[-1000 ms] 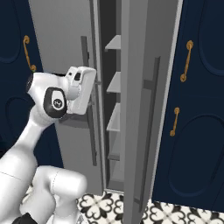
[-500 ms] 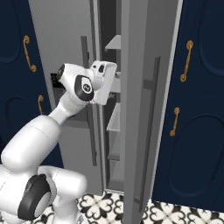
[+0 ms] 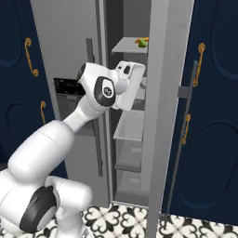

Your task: Grab a lemon wedge from the fridge and one ice cube from the ice bowl, and put them in the glass of lemonade.

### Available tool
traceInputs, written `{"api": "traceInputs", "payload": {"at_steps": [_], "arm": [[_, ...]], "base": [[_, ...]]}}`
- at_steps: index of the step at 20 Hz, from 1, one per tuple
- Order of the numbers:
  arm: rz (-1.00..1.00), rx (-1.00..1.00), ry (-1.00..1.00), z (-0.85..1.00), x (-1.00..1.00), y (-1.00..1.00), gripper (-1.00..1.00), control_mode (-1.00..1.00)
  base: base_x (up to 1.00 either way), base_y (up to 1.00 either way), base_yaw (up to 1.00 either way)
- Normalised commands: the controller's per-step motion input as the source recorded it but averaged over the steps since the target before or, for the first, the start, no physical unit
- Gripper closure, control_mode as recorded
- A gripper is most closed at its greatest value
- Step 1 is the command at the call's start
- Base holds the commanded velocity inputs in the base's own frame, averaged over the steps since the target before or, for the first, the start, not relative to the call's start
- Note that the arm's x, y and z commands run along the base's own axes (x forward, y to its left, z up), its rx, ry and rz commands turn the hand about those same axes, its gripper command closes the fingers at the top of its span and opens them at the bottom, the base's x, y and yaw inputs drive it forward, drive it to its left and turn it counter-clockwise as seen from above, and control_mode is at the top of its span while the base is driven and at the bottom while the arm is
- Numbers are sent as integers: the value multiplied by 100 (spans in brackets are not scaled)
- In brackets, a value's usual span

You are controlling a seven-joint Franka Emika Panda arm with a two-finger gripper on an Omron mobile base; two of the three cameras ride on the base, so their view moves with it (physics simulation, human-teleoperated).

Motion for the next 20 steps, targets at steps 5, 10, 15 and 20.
{"api": "traceInputs", "payload": {"at_steps": [5, 10, 15, 20], "arm": [[-1, 0, -6, -8, -38, -32, -100, -100], [-3, 0, -60, 55, -66, 79, -100, -100], [-11, 9, -59, 35, -74, 100, -100, -100], [-9, 33, -19, -7, -99, 100, -100, -100]], "base": [[0, 0, 0], [0, 0, 0], [0, 0, 0], [0, 0, 0]]}}
